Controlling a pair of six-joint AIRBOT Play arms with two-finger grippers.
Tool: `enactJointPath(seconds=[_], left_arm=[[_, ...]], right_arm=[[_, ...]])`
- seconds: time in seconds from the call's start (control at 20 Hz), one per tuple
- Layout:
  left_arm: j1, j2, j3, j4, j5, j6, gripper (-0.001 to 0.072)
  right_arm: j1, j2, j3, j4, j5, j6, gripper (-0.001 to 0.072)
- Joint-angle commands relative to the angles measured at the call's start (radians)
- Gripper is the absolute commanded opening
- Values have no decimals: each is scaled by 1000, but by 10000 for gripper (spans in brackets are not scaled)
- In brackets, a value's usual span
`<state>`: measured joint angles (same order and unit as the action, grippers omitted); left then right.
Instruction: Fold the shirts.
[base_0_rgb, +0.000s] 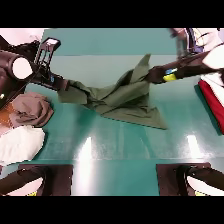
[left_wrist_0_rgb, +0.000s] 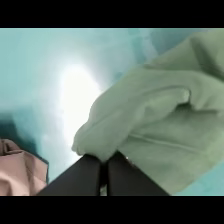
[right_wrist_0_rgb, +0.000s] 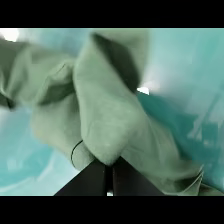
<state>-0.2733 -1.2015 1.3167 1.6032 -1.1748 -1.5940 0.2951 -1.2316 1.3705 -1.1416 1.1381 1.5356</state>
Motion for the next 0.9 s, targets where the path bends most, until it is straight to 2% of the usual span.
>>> enactJointPath(seconds=[0.0,0.05,0.1,0.15,0.2,0.25,0.3,0.4,0.45,0.6,0.75,0.85], left_arm=[[126,-69,-19,-95,53,0,32],[140,-69,-19,-93,53,13,33],[152,-68,-14,-93,51,30,224],[159,-67,-6,-93,45,30,488],[164,-67,9,-92,28,31,561],[168,-66,29,-93,8,31,561],[170,-66,53,-95,-9,30,561],[170,-66,108,-126,-50,30,561],[170,-66,124,-205,-61,37,561],[124,-67,114,-491,-50,225,561],[-27,-73,85,-514,63,349,563],[-146,-105,85,-483,140,396,567]], right_arm=[[73,-119,-37,-29,-72,2,16],[72,-132,-37,-29,-93,2,16],[72,-138,-37,-28,-117,3,16],[64,-138,-37,-29,-142,3,17],[53,-136,-34,-28,-162,4,17],[41,-136,-19,-29,-161,4,21],[21,-136,4,-29,-143,4,73],[-29,-136,70,-29,-77,4,540],[-54,-136,106,-29,-36,4,623],[-134,-123,189,-29,58,4,622],[-194,-77,183,-29,66,4,620],[-220,-40,146,-30,65,4,620]])
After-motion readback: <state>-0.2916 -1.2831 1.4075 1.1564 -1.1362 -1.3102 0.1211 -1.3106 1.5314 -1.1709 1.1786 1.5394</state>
